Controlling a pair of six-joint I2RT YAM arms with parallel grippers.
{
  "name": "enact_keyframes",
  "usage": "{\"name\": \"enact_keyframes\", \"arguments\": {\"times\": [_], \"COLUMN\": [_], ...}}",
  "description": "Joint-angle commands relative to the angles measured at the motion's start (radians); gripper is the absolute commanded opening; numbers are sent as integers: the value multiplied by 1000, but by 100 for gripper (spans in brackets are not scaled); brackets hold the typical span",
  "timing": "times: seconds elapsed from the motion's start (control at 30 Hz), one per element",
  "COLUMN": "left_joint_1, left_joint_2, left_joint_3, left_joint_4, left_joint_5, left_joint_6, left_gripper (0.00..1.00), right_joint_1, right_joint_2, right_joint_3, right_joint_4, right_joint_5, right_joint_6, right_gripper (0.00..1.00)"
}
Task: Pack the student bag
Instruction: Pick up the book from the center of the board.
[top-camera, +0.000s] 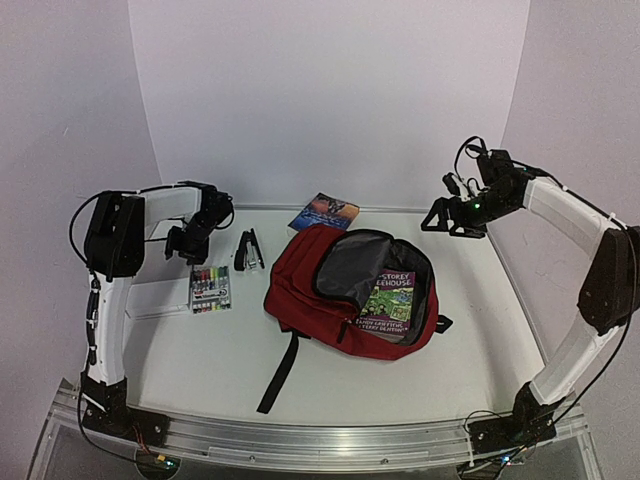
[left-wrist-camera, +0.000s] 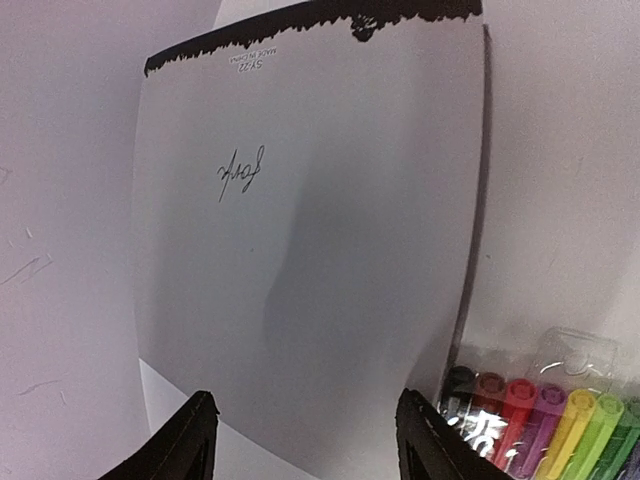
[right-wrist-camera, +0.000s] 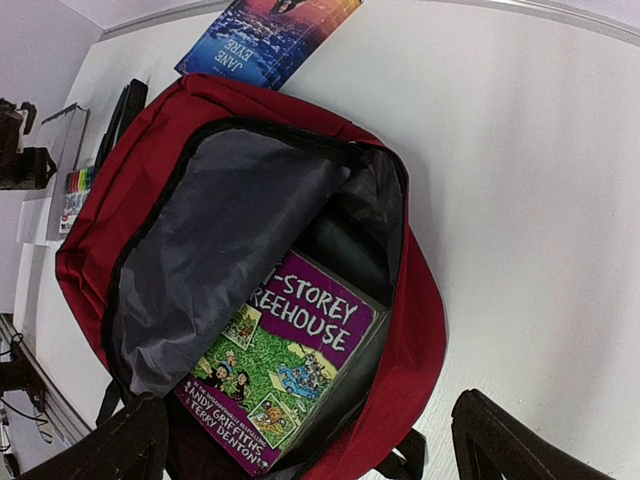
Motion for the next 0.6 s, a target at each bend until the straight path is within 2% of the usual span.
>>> {"name": "enact_keyframes", "arguments": {"times": [0.0,0.13,0.57], "left_joint_1": [-4,-4,-3], "left_joint_2": [-19,-22,135], "left_joint_3": [37,54,152], "left_joint_4": [109,143,-18], "left_joint_5": [62,97,-11], "left_joint_6": [66,103,78], "left_gripper": [63,65,60], "right_joint_1": [2,1,0], "right_joint_2": [-37,-22,5], "right_joint_3": [-1,7,32], "right_joint_4": [10,11,10], "right_joint_5": [-12,-21,-19], "right_joint_6": [10,16,26], "right_gripper": [98,98,98]}}
